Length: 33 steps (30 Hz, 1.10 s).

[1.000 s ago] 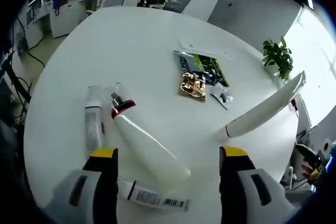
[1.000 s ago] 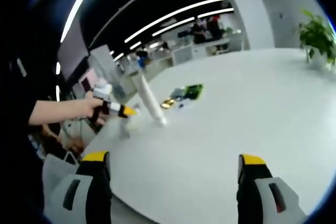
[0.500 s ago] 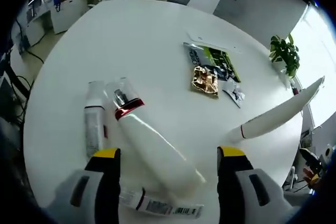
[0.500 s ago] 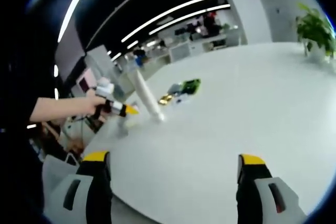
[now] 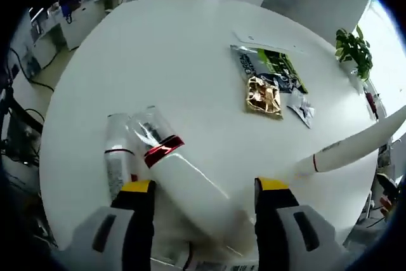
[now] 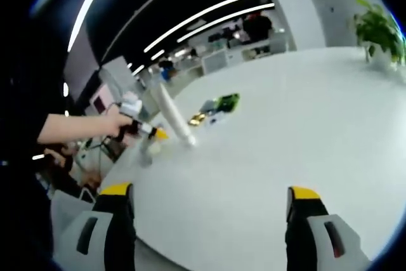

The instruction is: Arrange the skincare products in the storage area until every visible bottle or jar stands upright without overlapping.

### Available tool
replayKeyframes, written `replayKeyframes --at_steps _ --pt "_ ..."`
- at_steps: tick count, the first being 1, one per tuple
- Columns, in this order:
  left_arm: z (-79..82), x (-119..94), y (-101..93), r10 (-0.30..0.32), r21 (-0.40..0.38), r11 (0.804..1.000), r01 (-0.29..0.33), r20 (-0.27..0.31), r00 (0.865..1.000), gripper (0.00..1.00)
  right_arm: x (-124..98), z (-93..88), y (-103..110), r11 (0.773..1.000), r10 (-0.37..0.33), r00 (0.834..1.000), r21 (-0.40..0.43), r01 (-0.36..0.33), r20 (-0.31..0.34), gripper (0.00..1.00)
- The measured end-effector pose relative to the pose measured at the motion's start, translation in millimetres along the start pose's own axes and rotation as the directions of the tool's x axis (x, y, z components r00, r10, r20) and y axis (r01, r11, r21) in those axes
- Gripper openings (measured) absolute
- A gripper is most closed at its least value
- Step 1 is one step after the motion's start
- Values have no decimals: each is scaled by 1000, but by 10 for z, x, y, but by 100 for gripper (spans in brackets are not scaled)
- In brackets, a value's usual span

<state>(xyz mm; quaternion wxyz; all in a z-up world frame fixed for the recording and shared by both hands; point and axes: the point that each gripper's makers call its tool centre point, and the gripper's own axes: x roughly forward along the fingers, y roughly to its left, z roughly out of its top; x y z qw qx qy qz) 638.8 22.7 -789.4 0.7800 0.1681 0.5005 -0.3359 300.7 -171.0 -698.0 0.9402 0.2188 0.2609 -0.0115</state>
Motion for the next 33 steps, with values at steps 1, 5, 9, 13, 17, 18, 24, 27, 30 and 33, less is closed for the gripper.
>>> replayKeyframes --at_steps 1,5,9,13,17,18,24,27,30,33 --pt "-12 2 -5 7 30 1000 -6 -11 1000 57 3 -2 -5 1000 0 1000 0 0 0 98" --pt "-7 13 -70 25 101 995 -22 -23 999 60 27 -5 -8 1000 1 1000 2 -1 -2 98" --pt "34 25 -78 27 125 992 -23 -30 999 57 46 -2 19 1000 7 1000 2 -7 -3 97" --pt "65 12 -92 23 143 990 -20 -15 1000 45 37 -15 6 1000 4 1000 3 -4 -8 97" --pt "62 20 -104 16 153 988 -12 -25 1000 43 24 -6 -10 1000 -2 1000 9 2 -3 97" --pt "62 19 -105 16 152 988 -12 -27 1000 42 27 -3 -3 1000 -2 1000 9 2 -2 97" --pt "47 2 -103 5 140 990 3 -55 998 37 45 -7 13 1000 1 1000 12 -1 -2 97" --pt "56 0 -95 -7 116 993 14 -62 998 32 53 -5 29 1000 6 1000 10 -6 -1 97" --pt "46 -11 -124 -18 86 996 22 -57 998 28 53 5 25 1000 10 1000 11 -10 2 97" --pt "48 -8 -128 -22 79 997 26 -57 998 27 46 11 15 1000 7 1000 13 -7 4 97"
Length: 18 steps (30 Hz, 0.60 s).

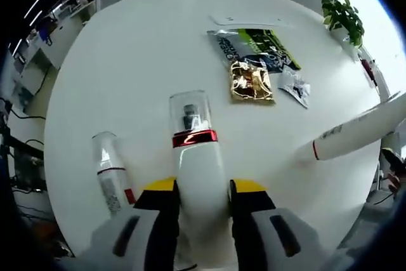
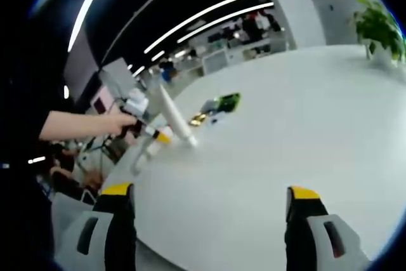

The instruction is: Arrange the skincare products in the storage area until every visible bottle or jar stands upright without overlapping.

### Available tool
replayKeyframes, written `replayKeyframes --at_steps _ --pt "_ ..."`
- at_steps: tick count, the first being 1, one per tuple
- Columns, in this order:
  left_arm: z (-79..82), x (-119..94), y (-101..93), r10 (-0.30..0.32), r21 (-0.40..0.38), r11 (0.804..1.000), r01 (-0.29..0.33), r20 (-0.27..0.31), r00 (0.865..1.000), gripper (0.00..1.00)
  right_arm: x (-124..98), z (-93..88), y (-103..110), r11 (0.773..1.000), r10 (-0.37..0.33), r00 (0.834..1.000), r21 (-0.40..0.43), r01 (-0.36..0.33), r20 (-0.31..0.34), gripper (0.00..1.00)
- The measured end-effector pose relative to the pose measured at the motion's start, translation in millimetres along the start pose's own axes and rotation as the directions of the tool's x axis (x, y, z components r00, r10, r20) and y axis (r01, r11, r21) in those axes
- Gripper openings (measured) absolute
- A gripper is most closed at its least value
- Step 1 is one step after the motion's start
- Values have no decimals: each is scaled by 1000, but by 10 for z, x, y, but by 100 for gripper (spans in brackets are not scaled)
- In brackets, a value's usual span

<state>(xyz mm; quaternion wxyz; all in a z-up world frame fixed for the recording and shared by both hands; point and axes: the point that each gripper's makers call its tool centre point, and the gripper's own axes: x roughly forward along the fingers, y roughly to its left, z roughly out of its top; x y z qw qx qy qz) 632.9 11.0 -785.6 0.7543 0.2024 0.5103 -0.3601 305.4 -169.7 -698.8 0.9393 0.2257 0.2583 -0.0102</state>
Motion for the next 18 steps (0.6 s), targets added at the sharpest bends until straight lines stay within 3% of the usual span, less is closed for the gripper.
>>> replayKeyframes --at_steps 8,18 --pt "-28 -14 -34 -37 -61 997 37 0 999 25 -6 9 -14 1000 -2 1000 2 2 2 97" --pt "-40 -21 -49 -48 -80 996 49 18 999 25 5 19 21 1000 17 1000 8 -17 10 98"
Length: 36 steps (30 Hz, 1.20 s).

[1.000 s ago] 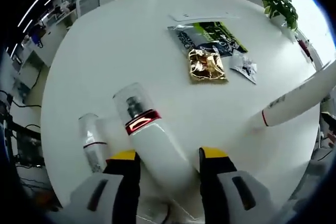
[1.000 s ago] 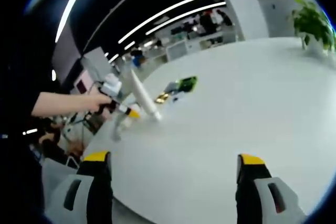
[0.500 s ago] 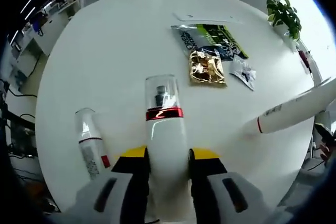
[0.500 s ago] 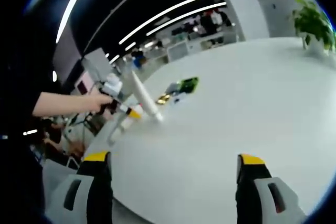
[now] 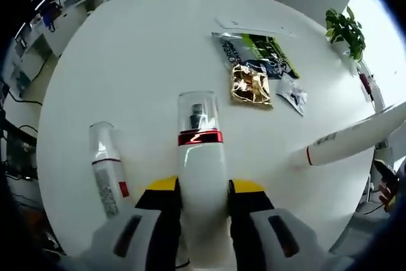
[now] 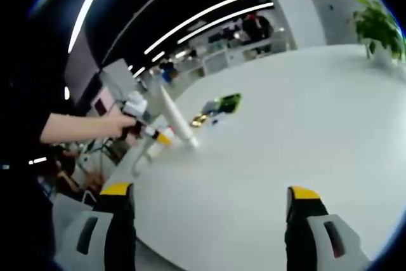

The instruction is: Arrange the skincare products in the storage area until every visible bottle or jar stands upright without overlapping.

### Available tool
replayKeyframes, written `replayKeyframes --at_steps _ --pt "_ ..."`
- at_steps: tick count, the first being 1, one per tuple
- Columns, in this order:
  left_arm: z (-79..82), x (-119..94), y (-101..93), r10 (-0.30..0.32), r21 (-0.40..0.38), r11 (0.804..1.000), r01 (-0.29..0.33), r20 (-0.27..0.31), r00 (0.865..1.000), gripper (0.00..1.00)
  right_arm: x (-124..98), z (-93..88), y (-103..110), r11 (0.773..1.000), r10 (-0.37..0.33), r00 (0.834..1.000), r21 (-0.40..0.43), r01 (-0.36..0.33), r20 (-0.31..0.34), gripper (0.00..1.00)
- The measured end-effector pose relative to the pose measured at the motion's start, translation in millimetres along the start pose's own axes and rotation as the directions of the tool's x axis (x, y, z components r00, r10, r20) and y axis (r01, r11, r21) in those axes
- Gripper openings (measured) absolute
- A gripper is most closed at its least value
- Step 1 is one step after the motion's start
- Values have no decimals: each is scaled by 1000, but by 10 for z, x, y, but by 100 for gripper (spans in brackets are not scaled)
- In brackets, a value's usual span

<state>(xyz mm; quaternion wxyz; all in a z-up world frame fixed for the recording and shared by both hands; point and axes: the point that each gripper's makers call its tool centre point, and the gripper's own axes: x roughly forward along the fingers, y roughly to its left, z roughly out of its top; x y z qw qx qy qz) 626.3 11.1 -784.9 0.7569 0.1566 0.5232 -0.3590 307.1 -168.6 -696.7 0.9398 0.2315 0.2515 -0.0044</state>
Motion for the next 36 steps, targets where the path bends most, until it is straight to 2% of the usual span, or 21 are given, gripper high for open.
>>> replayKeyframes --at_steps 4,7,11,17,27,36 --pt "-60 -20 -57 -15 2 1000 15 20 1000 25 8 26 32 1000 17 1000 25 -18 21 98" --pt "-100 -38 -87 -40 -28 999 41 32 999 25 46 -23 45 1000 18 1000 18 -18 0 97" --pt "-117 -81 -118 -49 -26 998 50 43 998 25 81 -38 84 999 33 999 22 -33 -2 97" --pt "-68 -170 -177 -68 -21 997 69 74 995 25 172 -49 154 998 62 998 23 -61 -11 96" --pt "-9 -326 -283 -92 3 996 93 136 986 25 339 -59 400 990 138 990 10 -137 -36 96" --pt "41 -504 -358 -109 22 994 106 187 976 25 354 17 425 989 149 988 -4 -150 -32 95"
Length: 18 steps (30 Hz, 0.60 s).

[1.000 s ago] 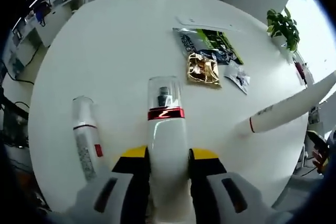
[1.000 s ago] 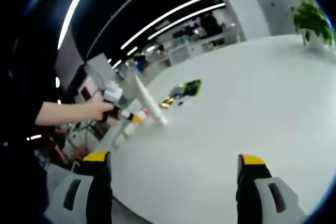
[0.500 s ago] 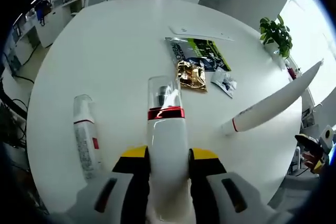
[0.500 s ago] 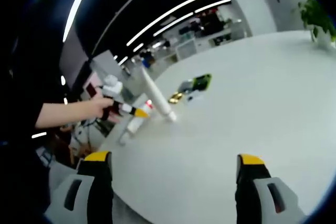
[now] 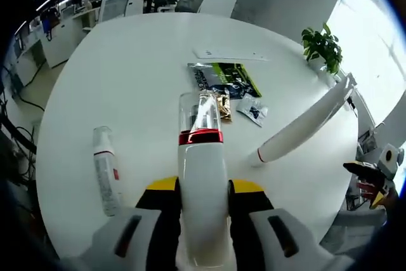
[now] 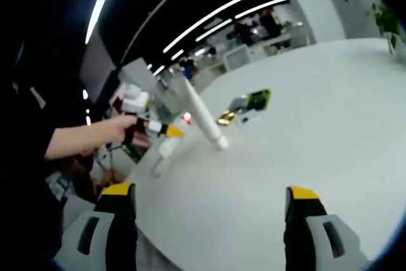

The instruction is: Arrange the skincare products in the storage area until every visible bottle or jar stands upright without overlapping.

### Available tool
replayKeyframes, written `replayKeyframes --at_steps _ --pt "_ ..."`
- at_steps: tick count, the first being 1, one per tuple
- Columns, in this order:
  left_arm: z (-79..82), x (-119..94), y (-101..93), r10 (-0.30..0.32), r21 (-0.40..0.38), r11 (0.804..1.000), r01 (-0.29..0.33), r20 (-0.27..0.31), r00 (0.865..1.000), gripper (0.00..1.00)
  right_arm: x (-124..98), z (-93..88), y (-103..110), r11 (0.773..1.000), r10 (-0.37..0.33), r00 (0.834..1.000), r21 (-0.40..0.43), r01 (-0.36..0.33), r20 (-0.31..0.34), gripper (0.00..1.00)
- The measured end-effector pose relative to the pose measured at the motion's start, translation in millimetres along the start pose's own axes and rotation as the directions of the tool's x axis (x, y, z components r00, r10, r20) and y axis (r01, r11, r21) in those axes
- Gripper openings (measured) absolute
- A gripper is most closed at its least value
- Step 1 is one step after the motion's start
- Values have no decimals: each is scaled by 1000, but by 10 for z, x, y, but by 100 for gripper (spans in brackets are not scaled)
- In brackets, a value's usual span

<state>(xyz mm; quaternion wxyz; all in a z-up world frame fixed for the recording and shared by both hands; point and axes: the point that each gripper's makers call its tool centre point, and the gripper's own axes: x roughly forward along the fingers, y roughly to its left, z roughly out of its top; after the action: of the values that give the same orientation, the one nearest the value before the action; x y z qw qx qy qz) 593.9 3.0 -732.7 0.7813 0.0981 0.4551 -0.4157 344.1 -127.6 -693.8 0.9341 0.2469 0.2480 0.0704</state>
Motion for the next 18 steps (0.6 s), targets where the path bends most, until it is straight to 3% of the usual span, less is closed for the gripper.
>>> replayKeyframes --at_steps 18 --pt "-72 -278 -107 12 13 1000 -13 98 995 25 156 81 378 995 75 997 -59 -77 -34 92"
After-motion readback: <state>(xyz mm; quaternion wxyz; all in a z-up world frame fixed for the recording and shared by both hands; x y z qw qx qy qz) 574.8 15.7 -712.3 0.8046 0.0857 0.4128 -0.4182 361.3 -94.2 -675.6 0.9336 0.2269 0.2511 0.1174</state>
